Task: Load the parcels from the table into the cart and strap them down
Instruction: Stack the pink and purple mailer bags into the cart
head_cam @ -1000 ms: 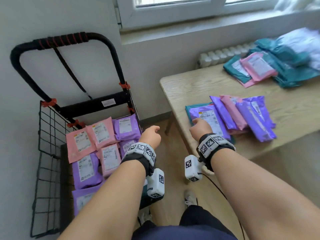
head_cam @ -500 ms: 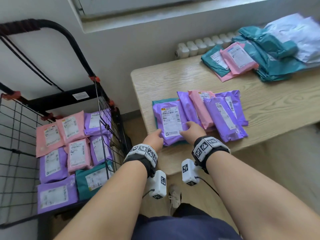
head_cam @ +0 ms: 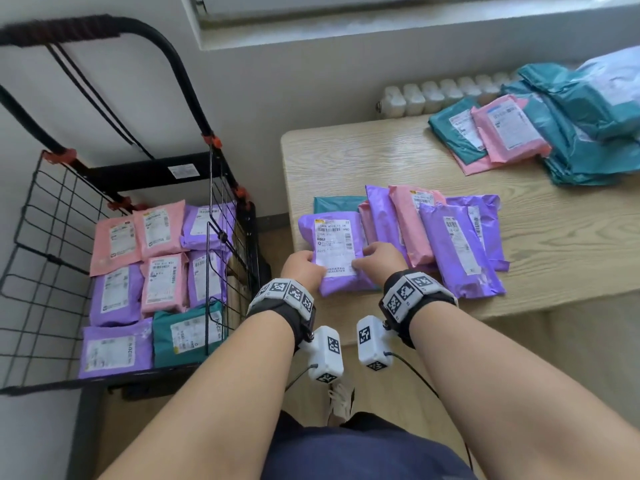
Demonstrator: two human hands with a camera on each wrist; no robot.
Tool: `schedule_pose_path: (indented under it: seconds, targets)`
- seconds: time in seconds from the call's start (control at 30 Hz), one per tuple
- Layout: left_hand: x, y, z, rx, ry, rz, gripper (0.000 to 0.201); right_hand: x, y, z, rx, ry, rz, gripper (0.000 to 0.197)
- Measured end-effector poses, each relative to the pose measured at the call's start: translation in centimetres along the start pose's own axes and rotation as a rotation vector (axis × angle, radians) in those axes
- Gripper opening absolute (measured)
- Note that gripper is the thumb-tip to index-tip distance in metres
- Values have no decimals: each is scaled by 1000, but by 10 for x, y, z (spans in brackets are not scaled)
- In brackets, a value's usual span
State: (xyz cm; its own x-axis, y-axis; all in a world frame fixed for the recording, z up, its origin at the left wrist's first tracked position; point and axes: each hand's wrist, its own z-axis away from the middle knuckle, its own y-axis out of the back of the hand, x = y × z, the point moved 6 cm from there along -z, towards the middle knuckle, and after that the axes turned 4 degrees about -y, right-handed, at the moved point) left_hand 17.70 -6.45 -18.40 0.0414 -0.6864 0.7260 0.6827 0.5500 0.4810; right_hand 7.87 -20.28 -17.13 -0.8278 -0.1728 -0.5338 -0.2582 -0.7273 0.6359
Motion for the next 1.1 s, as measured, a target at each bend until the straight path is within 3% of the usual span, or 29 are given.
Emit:
schedule_pose_path:
  seconds: [0.17, 0.47, 0.87, 0.97, 1.1]
  targets:
    - [2, 34, 4, 119, -29, 66, 32, -35, -6, 5, -9, 84, -79, 6]
    - [-53, 139, 11, 406, 102, 244, 19, -128, -67, 21, -88, 222, -59, 13]
    - [-217, 307, -2, 537, 278, 309, 24, -253, -278, 48, -316, 199, 36, 30]
    - [-261, 346, -10, 512, 334, 285, 29, -277, -338, 52, -370, 164, 47, 32]
    - [-313, 383, -27, 454, 382, 249, 27, -296, -407, 49, -439, 94, 105, 21]
